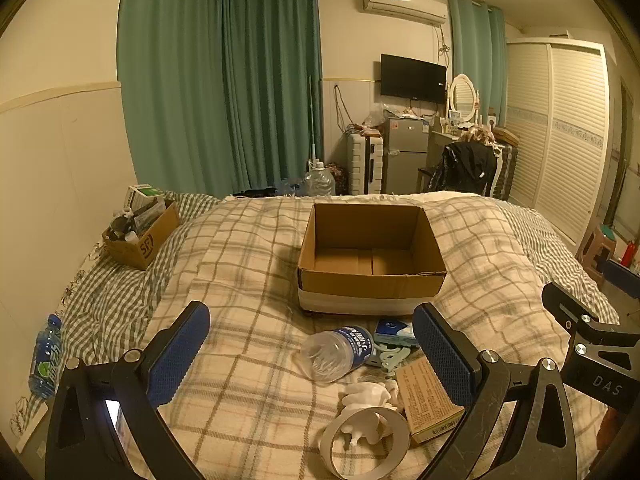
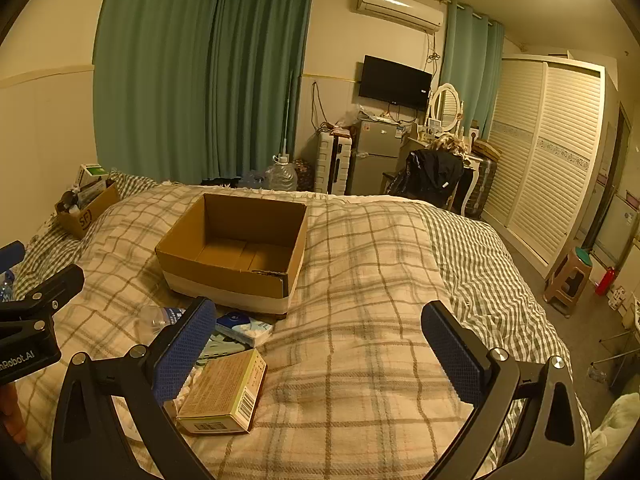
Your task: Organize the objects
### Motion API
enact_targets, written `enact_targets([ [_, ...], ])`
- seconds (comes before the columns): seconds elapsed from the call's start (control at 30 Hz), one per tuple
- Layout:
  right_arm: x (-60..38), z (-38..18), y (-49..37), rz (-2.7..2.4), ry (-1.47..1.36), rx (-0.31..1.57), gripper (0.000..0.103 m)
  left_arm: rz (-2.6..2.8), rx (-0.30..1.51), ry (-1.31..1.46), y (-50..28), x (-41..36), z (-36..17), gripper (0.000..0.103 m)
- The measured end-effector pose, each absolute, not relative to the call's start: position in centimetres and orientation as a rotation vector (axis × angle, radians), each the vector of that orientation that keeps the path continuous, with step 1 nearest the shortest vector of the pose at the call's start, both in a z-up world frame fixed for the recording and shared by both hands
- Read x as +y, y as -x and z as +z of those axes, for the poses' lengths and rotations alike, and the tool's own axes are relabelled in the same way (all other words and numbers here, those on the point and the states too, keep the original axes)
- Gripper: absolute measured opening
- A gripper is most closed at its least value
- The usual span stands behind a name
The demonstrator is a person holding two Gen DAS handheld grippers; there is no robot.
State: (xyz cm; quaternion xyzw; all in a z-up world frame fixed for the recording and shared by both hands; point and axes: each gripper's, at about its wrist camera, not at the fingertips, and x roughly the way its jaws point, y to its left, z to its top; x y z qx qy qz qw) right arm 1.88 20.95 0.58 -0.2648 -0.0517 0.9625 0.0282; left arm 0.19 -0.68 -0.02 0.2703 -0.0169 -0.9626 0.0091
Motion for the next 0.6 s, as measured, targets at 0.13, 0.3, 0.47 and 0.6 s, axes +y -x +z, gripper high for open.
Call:
enact_targets([
  [0.13, 20.98, 0.6, -1.9, 2.97, 0.818, -0.162, 0.103, -3.008, -0.062, -0.845, -0.32, -0.47, -0.14, 0.103],
  [0.3, 20.89, 0.59, -1.83, 2.969, 0.819, -0.163, 0.103, -3.007, -0.064, -0.849, -0.34, -0.42, -0.15, 0.103],
  [0.47, 20.9, 0.61, -1.84, 2.969, 0.819, -0.164, 0.103, -3.008, -0.066, -0.86, -0.25, -0.38, -0.24, 0.103],
  [0.6, 20.99, 0.53, -1.88, 2.967, 0.818, -0.169, 0.103, -3.005, -0.068, -0.862, -0.25, -0.4, -0.41, 0.103],
])
